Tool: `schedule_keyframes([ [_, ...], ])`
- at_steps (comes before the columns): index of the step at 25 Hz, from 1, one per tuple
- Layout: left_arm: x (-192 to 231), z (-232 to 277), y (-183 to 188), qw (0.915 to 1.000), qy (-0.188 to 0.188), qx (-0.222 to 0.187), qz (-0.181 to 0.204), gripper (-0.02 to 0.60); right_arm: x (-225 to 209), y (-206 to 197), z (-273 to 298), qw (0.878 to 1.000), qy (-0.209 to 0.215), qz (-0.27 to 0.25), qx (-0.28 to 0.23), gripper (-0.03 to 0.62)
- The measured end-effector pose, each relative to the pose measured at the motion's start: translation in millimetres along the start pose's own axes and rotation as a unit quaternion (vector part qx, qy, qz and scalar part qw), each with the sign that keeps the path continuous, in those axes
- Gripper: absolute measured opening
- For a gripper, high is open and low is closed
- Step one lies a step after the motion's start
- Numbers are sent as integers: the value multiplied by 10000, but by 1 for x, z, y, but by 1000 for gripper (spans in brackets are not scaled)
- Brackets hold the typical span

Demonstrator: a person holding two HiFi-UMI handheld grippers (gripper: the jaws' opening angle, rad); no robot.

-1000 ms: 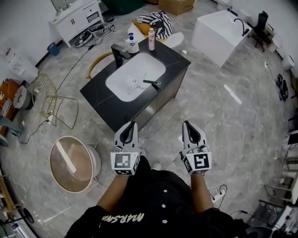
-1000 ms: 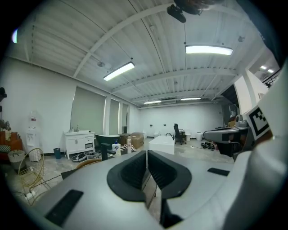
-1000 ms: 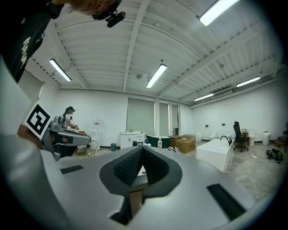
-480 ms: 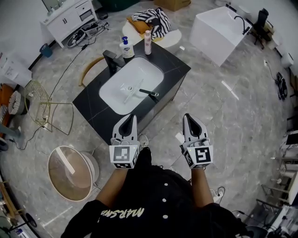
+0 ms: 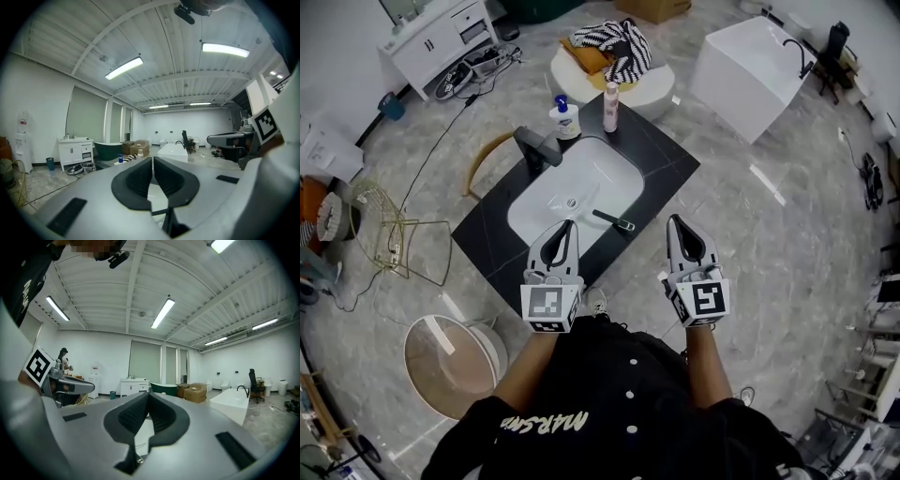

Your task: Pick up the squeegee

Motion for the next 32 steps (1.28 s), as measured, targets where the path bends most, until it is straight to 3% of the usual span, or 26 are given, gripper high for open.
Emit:
schedule_keyframes([
  [11, 22, 30, -30, 9992, -1, 326, -225, 20, 1, -24, 59, 9985, 269, -10, 475, -5],
  [18, 30, 38, -34, 9971, 353, 506, -441, 20, -2, -40, 98, 9911, 851, -227, 1000, -5],
  [25, 32, 36, -45, 9926, 744, 669, -689, 20, 2, -85, 145, 9665, 1690, -632, 1824, -5],
  [30, 19, 35, -55, 9896, 859, 859, -773, 20, 8, -144, 176, 9394, 2226, -460, 2567, -2],
  [32, 16, 39, -69, 9883, 892, 928, -817, 20, 8, -172, 193, 9275, 2323, -509, 2885, 43],
])
Point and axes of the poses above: the fingertips, and each gripper's own axes: z forward along the fingers, x to its left, y out of its top, the point moved 4 cm from there along -z, backward along the fingers, and after that the axes turned 11 degrees about z, right-handed, at the moved point
